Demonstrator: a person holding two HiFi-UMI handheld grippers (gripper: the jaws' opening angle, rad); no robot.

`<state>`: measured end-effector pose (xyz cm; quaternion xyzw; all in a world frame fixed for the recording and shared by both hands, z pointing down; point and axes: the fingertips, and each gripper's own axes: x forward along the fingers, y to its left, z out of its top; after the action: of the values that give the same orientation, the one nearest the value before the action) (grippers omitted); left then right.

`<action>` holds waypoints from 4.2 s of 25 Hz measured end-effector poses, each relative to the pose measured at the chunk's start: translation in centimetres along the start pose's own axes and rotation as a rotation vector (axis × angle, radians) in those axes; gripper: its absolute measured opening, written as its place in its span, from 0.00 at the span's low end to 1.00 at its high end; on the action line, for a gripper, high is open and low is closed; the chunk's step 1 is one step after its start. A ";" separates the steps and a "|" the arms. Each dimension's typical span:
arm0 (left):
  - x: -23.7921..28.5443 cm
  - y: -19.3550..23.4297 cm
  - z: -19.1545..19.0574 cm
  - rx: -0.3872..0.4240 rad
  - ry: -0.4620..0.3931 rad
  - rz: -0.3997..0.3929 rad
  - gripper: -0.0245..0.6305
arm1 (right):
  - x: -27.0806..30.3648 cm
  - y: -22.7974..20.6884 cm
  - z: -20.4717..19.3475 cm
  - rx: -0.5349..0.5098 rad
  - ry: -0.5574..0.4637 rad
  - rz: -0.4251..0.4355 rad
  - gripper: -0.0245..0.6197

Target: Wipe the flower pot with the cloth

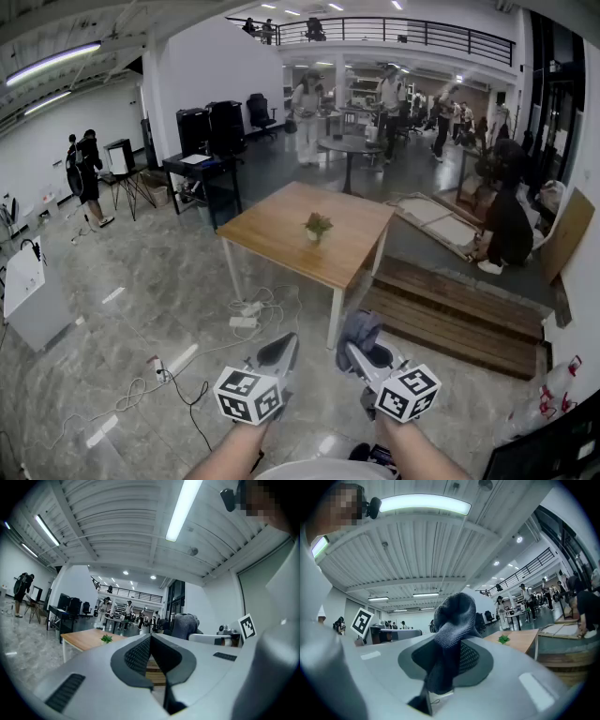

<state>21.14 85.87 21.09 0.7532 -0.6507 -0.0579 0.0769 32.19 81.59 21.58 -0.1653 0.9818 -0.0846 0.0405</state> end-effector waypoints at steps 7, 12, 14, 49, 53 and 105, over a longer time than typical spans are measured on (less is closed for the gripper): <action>-0.2 0.2 -0.4 -0.014 0.008 -0.007 0.05 | 0.1 0.2 -0.5 0.009 0.008 -0.006 0.15; 0.5 0.9 -0.6 -0.014 0.013 -0.009 0.05 | 0.8 -0.3 -0.4 0.000 0.003 -0.009 0.15; 0.7 1.3 -0.7 -0.018 0.018 -0.009 0.05 | 1.0 -0.5 -0.4 0.000 0.000 -0.015 0.15; 41.0 16.9 -5.2 -0.072 0.157 0.088 0.05 | 21.3 -37.3 -1.9 0.094 0.095 0.094 0.15; 45.9 20.9 -5.0 -0.064 0.173 0.127 0.05 | 24.7 -41.8 -1.4 0.101 0.109 0.110 0.15; 100.6 75.1 -33.1 -0.099 1.020 -0.101 0.08 | 67.5 -86.6 -20.1 0.443 0.324 -0.277 0.15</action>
<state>-30.92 -22.92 69.26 0.7115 -0.4897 0.2827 0.4172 -6.04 -18.36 53.37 -0.2692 0.9012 -0.3267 -0.0934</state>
